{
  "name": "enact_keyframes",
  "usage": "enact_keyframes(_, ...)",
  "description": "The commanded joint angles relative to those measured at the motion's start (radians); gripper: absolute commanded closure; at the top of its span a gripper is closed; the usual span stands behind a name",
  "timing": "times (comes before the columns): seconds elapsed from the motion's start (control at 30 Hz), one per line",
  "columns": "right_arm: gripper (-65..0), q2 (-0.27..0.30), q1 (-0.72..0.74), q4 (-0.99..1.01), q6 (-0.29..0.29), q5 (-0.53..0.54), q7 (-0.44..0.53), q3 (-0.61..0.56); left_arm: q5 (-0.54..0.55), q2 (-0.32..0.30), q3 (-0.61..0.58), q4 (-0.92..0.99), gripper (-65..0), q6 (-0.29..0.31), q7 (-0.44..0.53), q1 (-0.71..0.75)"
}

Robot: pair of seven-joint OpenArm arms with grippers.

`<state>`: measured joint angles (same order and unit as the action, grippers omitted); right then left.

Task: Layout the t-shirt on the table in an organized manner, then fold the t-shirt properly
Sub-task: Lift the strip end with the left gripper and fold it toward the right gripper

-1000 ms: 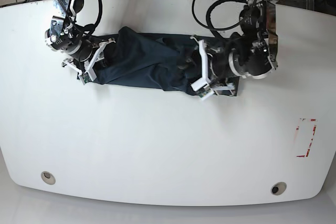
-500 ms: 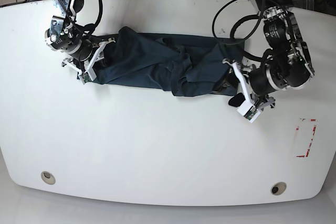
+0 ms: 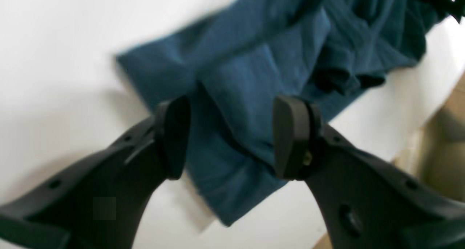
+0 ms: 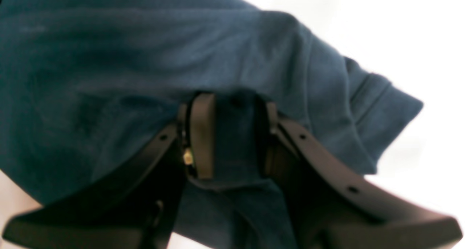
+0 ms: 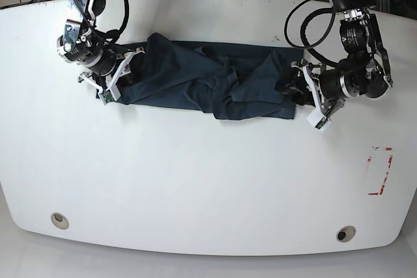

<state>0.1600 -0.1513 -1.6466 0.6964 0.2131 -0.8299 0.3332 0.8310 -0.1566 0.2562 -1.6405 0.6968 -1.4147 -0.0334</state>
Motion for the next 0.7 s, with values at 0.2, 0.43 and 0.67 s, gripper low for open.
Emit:
enact_keyframes(0.2,-16.6,-0.004,0.008,-0.019,0.002,0.015,0.021,0.002,0.029,0.001,-0.030,0.041,-33.1,0.001,0.018,-0.018)
enact_keyframes(0.43,-16.6,-0.004,0.008,-0.019,0.002,0.015,0.021,0.002,0.075,-0.011,-0.182,0.046,-32.8,0.001,0.018,-0.024)
enact_keyframes(0.67,-16.6,-0.004,0.008,-0.020,0.002,0.015,0.021,0.002,0.212,-0.091,-0.429,0.046,-32.6,0.001,0.018,-0.089)
